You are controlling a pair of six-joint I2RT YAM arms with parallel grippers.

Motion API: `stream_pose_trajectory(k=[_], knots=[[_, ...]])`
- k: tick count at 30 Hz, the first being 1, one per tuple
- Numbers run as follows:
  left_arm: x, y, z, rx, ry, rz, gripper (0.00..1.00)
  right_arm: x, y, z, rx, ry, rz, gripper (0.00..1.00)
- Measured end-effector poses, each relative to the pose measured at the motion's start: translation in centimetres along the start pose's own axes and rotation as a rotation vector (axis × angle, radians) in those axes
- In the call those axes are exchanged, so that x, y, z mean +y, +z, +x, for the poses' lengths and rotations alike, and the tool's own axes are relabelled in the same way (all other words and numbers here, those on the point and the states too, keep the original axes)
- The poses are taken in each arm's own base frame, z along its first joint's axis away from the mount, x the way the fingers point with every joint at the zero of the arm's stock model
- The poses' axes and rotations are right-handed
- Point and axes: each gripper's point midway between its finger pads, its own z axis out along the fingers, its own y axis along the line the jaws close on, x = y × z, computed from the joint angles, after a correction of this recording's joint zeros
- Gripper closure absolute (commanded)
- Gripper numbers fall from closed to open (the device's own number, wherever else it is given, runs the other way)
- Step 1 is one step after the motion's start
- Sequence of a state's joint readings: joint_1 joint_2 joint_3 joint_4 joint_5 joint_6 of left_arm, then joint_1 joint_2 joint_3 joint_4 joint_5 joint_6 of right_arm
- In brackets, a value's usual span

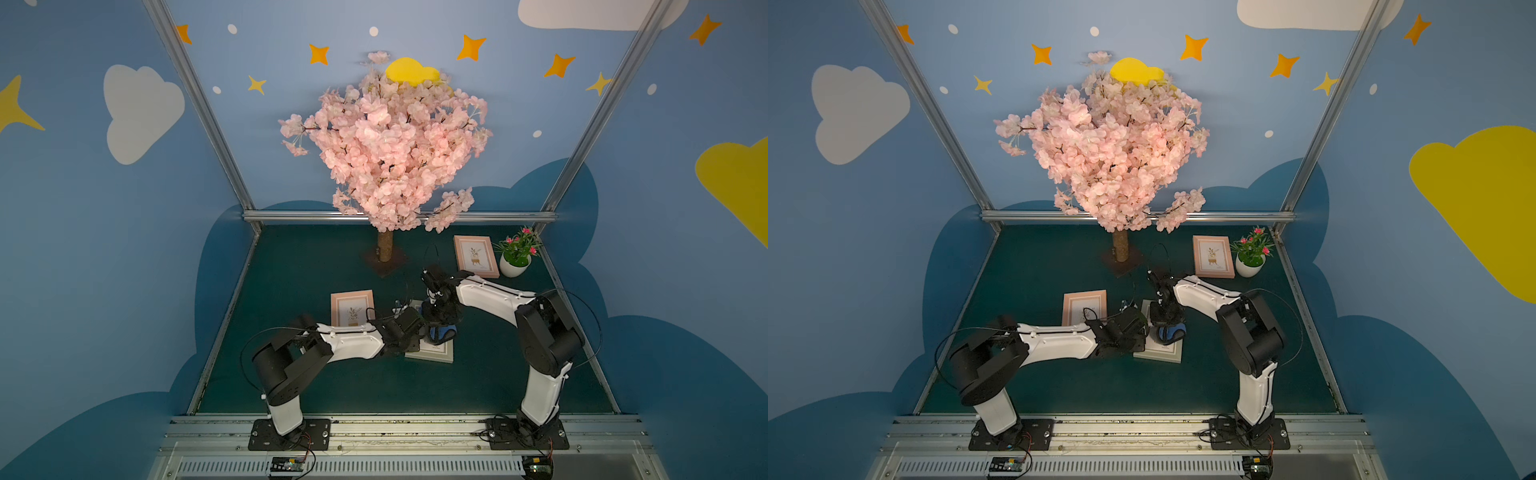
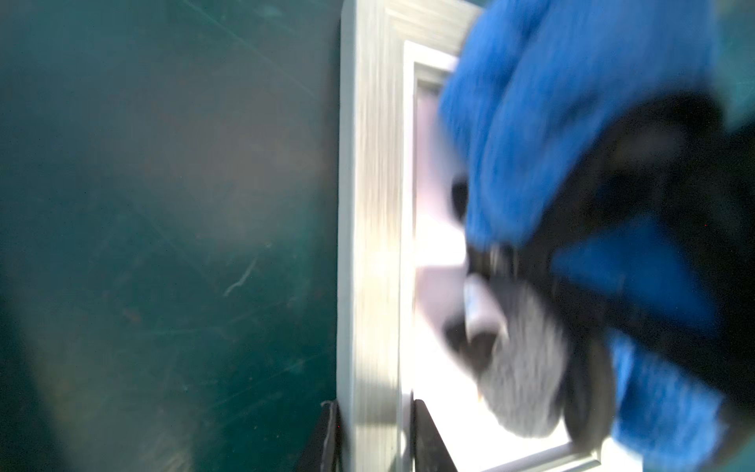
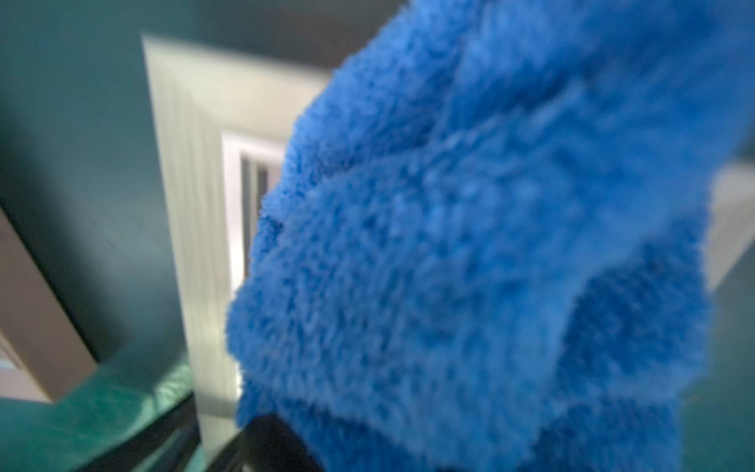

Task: Wipe the picture frame with a cloth
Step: Wipe the dirt from the picture frame.

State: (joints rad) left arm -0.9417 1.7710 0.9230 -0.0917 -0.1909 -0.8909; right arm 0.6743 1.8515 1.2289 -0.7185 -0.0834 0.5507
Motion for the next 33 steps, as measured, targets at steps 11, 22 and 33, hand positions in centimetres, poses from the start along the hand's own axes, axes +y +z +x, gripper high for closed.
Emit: stream_pose_trajectory(k=[11,22,33], knots=[[-0.1,0.0,0.0,-0.004,-0.002,0.020,0.74,0.3,-0.2,3.0,0.048,0.025,-0.032,1.00],[-0.1,-0.1,0.0,-0.008,-0.006,0.030,0.73,0.2,0.0,-3.6,-0.023,0.060,-0.028,1.00],[-0.1,-0.1,0.0,-0.008,-0.006,0.030,0.74,1.0,0.2,-3.0,-0.002,0.036,-0.017,1.00]])
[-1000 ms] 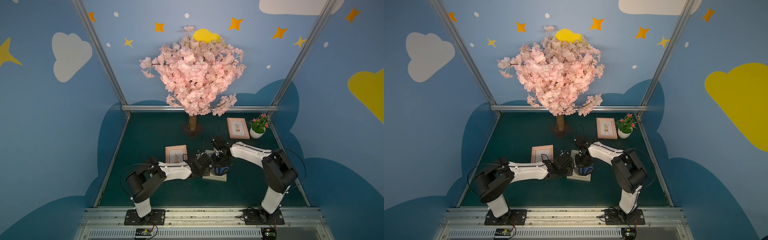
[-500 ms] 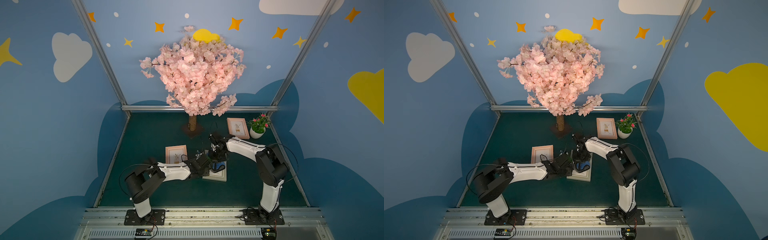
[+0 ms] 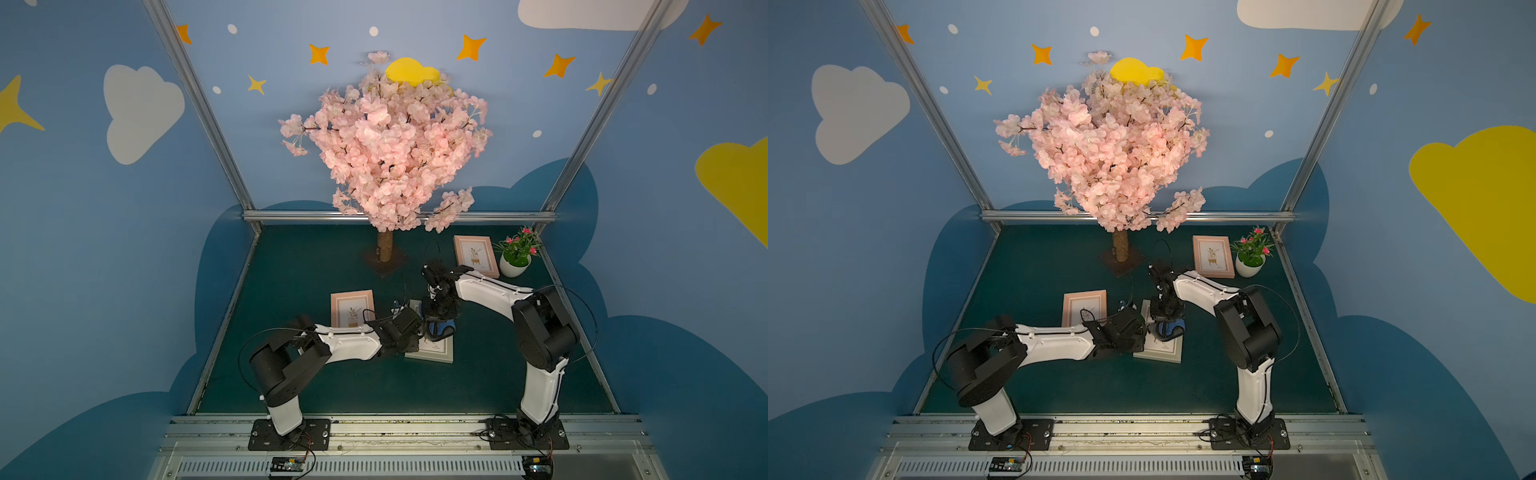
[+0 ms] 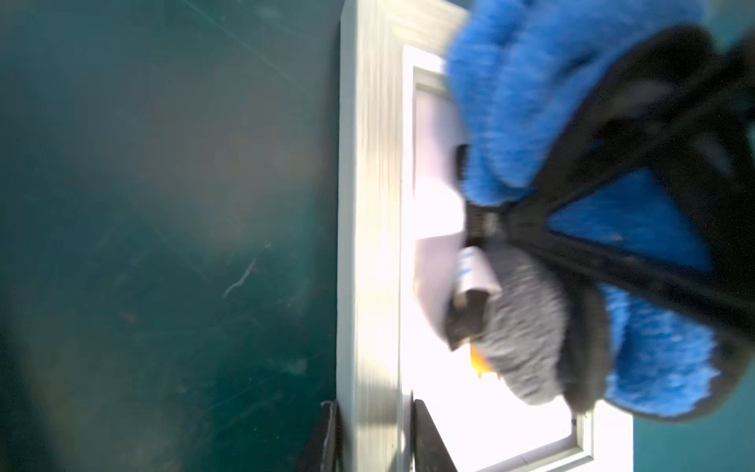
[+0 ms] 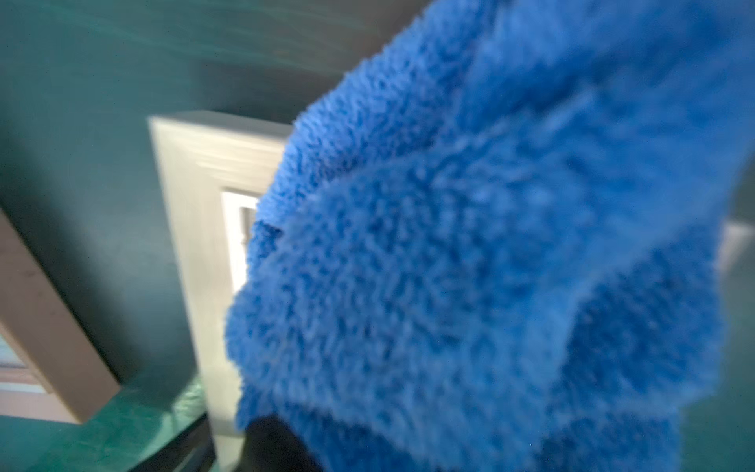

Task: Wipe the picture frame with a cloth
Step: Wipe the dirt from the picture frame.

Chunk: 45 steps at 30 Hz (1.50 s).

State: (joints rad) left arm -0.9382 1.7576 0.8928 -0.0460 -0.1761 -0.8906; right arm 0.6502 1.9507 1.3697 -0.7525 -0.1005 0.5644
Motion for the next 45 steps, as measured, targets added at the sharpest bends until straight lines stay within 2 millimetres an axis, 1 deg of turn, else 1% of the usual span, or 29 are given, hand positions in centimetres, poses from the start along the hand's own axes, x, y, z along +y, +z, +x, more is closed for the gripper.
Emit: stream_pose_trajectory(k=[2,5,8,11,13,15,18,22,25,27,31,33,34,37,42,45], knots=[[0.0,0.0,0.0,0.000,0.000,0.000,0.74,1.2,0.2,-0.2,0.002,-0.015,-0.016,1.00],[0.0,0.0,0.0,0.000,-0.006,-0.001,0.74,1.4,0.2,-0.1,0.002,-0.021,-0.014,1.00],[0.0,0.0,0.0,-0.001,-0.008,0.000,0.74,0.4,0.2,-0.2,-0.003,-0.002,-0.006,1.00],[0.0,0.0,0.0,-0.001,-0.008,0.000,0.74,-1.5,-0.3,0.1,-0.008,0.029,0.019,1.00],[0.0,0.0,0.0,-0.001,-0.008,0.000,0.73,-2.4,-0.4,0.6,-0.005,0.041,0.034,1.00],[0.0,0.0,0.0,-0.001,-0.008,0.000,0.73,-2.6,-0.4,0.8,-0.006,0.043,0.037,1.00],[0.0,0.0,0.0,-0.001,-0.008,0.000,0.73,-1.8,-0.3,1.4,-0.004,0.031,0.025,1.00],[0.1,0.0,0.0,-0.001,-0.008,-0.001,0.73,0.3,0.0,2.4,0.008,0.002,-0.011,1.00],[0.1,0.0,0.0,-0.001,-0.012,-0.001,0.73,0.8,0.2,2.9,0.012,-0.010,-0.022,1.00],[0.1,0.0,0.0,-0.003,-0.014,0.001,0.73,0.4,0.1,2.9,0.006,-0.001,-0.027,1.00],[0.0,0.0,0.0,-0.004,-0.016,0.003,0.73,-1.9,-0.4,3.6,0.000,0.038,-0.017,1.00],[0.0,0.0,0.0,-0.004,-0.015,0.003,0.73,-2.8,-0.5,4.2,0.006,0.052,-0.009,1.00],[0.0,0.0,0.0,-0.004,-0.015,0.003,0.73,-2.9,-0.6,4.4,0.006,0.054,-0.010,1.00],[0.1,0.0,0.0,-0.005,-0.016,0.003,0.73,-2.4,-0.5,4.8,0.005,0.041,-0.013,1.00],[0.1,0.0,0.0,-0.007,-0.016,0.006,0.73,-0.3,-0.2,6.1,0.021,0.007,-0.031,1.00],[0.0,0.0,0.0,-0.008,-0.017,0.007,0.73,0.3,-0.1,6.2,0.028,0.004,-0.049,1.00]])
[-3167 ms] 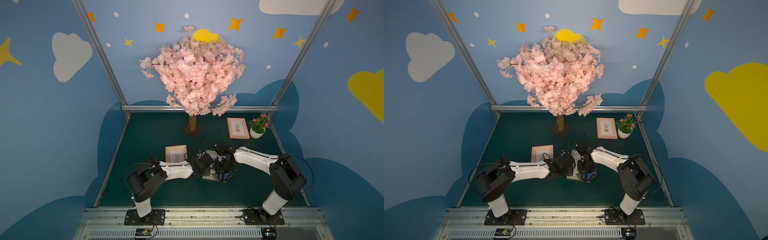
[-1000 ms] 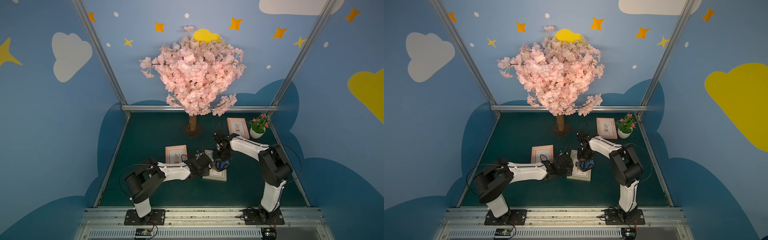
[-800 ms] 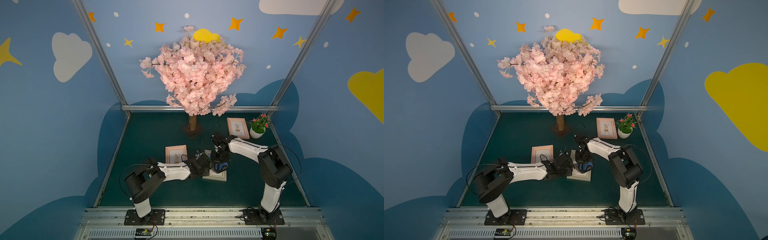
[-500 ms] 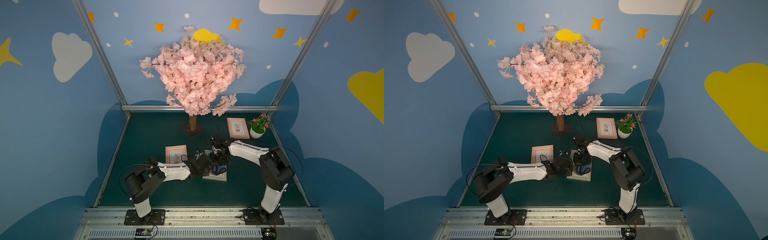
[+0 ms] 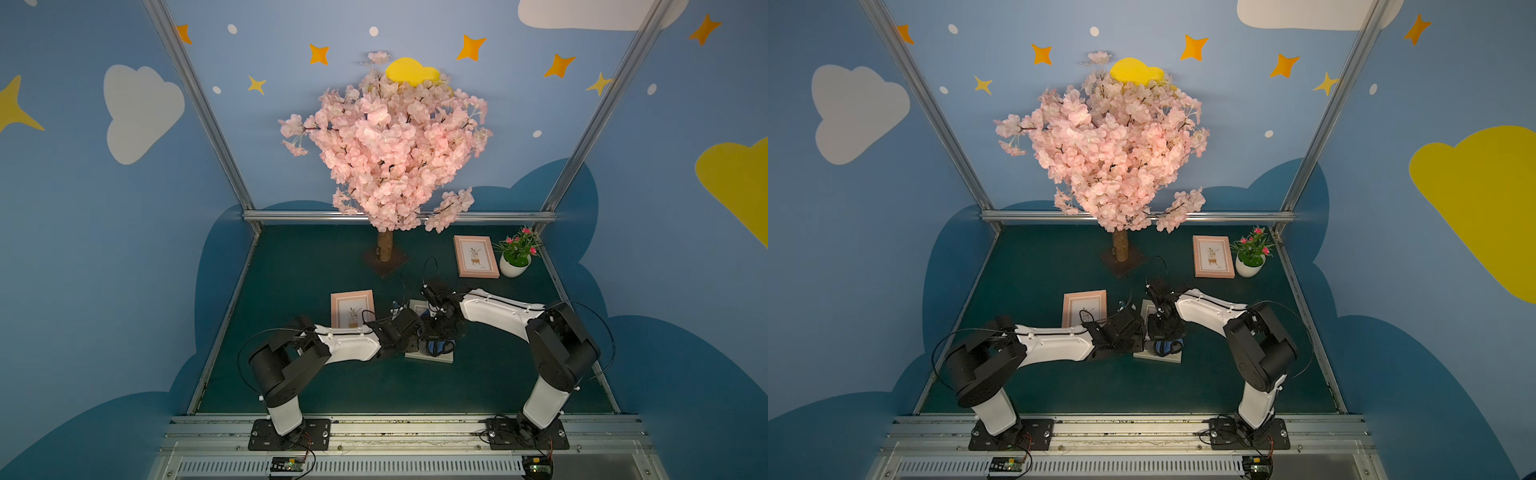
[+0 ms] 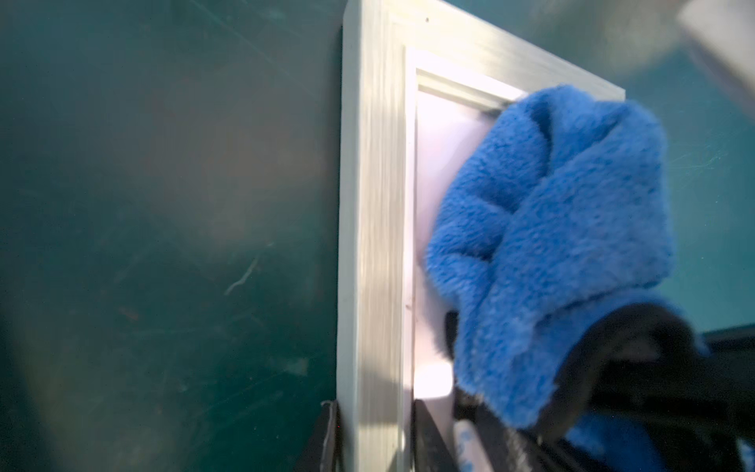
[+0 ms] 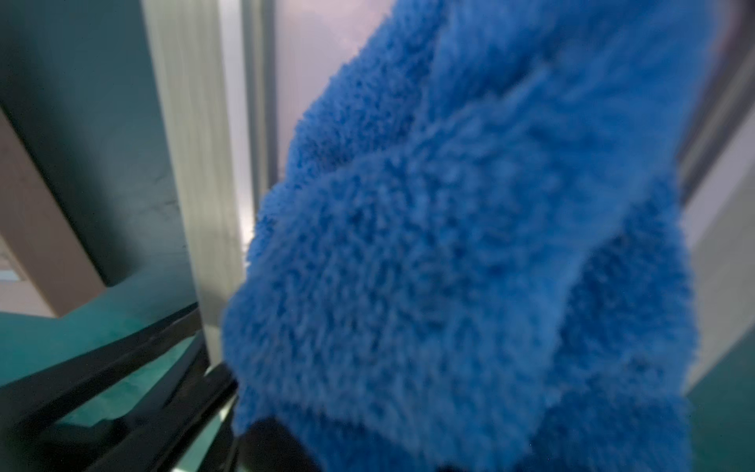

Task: Wipe the picture frame with a cloth
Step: Wipe the dirt from the picture frame.

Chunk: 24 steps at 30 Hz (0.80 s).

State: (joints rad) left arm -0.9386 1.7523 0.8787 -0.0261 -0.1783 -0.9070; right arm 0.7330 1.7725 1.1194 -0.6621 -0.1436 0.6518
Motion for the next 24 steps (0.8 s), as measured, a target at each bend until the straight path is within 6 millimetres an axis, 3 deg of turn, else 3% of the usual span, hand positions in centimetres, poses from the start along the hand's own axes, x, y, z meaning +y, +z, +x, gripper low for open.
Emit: stream_pose_trajectory(k=[5,11,21,24], knots=[[0.0,0.0,0.0,0.000,-0.002,0.000,0.72,-0.7,-0.1,-0.2,-0.003,0.016,0.004,1.00],[0.0,0.0,0.0,-0.003,-0.004,0.004,0.72,-3.1,-0.7,0.3,-0.007,0.065,0.022,1.00],[0.1,0.0,0.0,-0.007,-0.008,0.007,0.72,-0.4,-0.2,1.6,0.009,0.020,-0.013,1.00],[0.1,0.0,0.1,-0.008,-0.009,0.009,0.72,-0.4,-0.2,1.5,0.008,0.026,-0.015,1.00]])
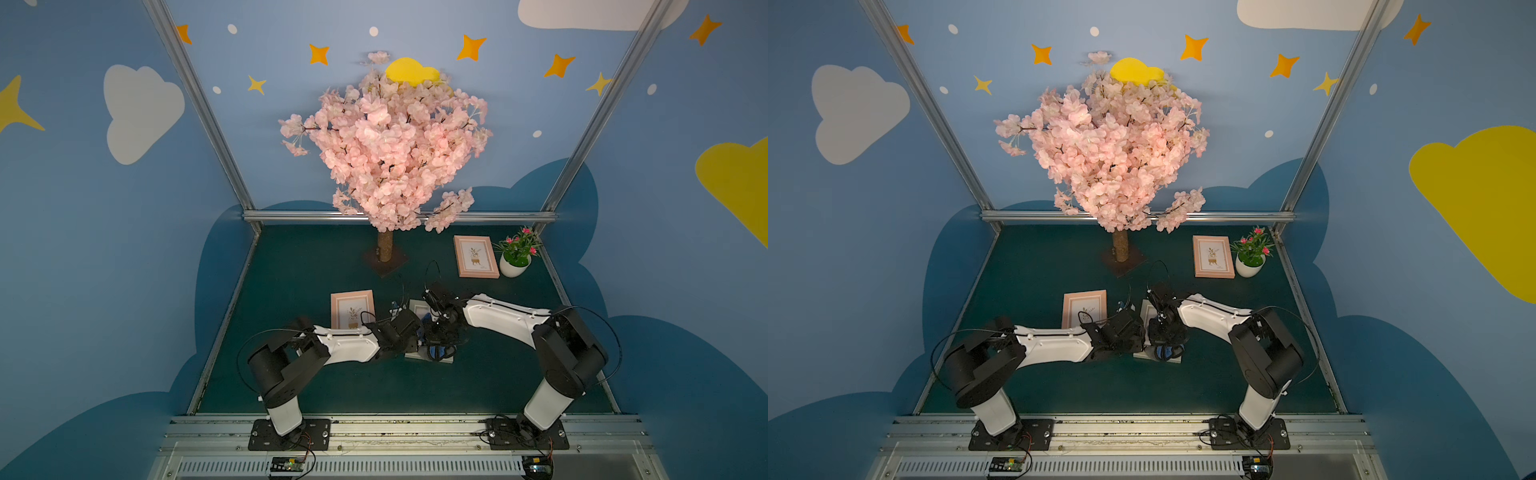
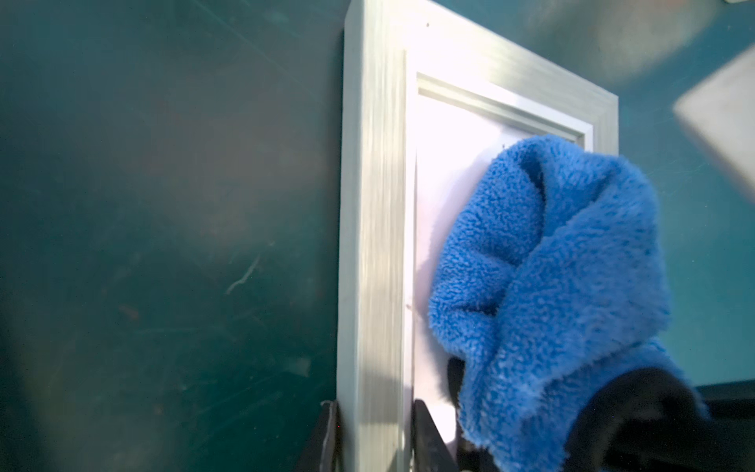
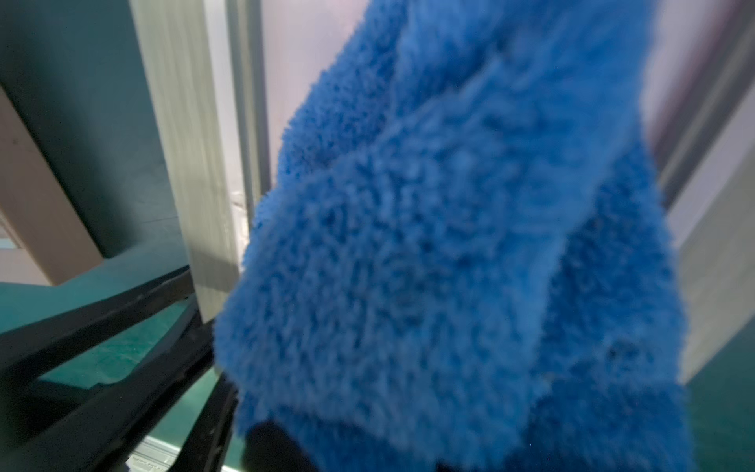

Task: Wipe the picture frame with a cloth
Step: Wipe the dirt from the picture frame.

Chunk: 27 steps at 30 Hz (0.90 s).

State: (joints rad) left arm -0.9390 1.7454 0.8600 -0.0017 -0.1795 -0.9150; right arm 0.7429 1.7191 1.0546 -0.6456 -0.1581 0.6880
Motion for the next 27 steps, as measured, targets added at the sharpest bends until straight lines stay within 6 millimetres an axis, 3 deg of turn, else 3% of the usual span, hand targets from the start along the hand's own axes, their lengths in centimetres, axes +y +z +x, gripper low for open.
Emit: stream_pose_trajectory(k=[8,13,20,24,27], knots=[[0.0,0.0,0.0,-0.003,-0.011,0.006,0.72,-3.2,-1.3,-0.1,-0.024,0.062,0.028,1.00],[0.0,0.0,0.0,-0.004,-0.014,0.005,0.73,-2.7,-1.3,0.5,-0.023,0.038,0.039,1.00],[0.0,0.0,0.0,-0.004,-0.016,0.005,0.72,-0.1,-0.2,1.0,-0.014,-0.002,0.010,1.00],[0.0,-0.1,0.0,-0.005,-0.017,0.005,0.72,-0.9,-0.4,0.7,-0.022,0.015,0.021,1.00],[0.0,0.0,0.0,-0.006,-0.018,0.006,0.72,-2.6,-0.9,0.6,-0.028,0.042,0.051,1.00]])
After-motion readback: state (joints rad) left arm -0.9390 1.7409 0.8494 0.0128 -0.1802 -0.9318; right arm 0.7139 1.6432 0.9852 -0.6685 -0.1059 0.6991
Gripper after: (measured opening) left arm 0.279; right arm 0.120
